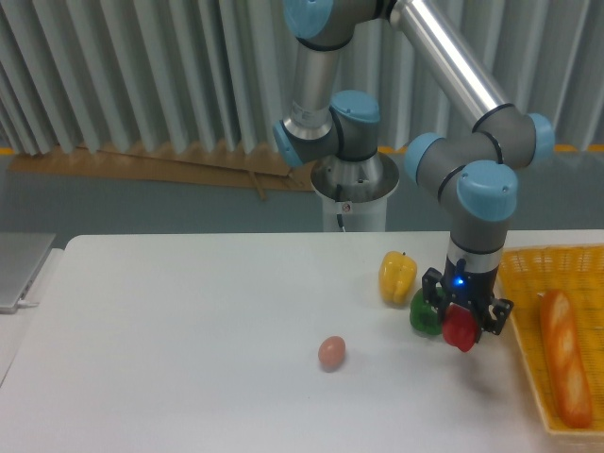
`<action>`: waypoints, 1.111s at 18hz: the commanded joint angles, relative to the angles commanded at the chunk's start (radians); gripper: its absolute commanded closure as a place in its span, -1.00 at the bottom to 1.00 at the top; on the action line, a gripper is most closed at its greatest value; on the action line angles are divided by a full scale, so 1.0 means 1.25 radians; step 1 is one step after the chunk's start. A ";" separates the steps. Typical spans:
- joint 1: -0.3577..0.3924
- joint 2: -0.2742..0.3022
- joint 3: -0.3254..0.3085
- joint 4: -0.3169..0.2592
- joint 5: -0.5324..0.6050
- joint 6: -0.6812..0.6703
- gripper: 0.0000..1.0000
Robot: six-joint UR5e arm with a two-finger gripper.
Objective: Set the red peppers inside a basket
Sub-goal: 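Lift the red pepper and carry it over the yellow basket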
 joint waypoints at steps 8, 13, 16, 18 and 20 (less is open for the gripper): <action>0.037 -0.004 0.023 -0.003 -0.010 0.136 0.00; 0.075 -0.004 0.031 -0.001 -0.020 0.248 0.03; 0.112 -0.011 0.043 -0.003 -0.045 0.310 0.04; 0.126 -0.020 0.059 -0.002 -0.043 0.364 0.04; 0.144 -0.033 0.067 -0.003 -0.044 0.410 0.04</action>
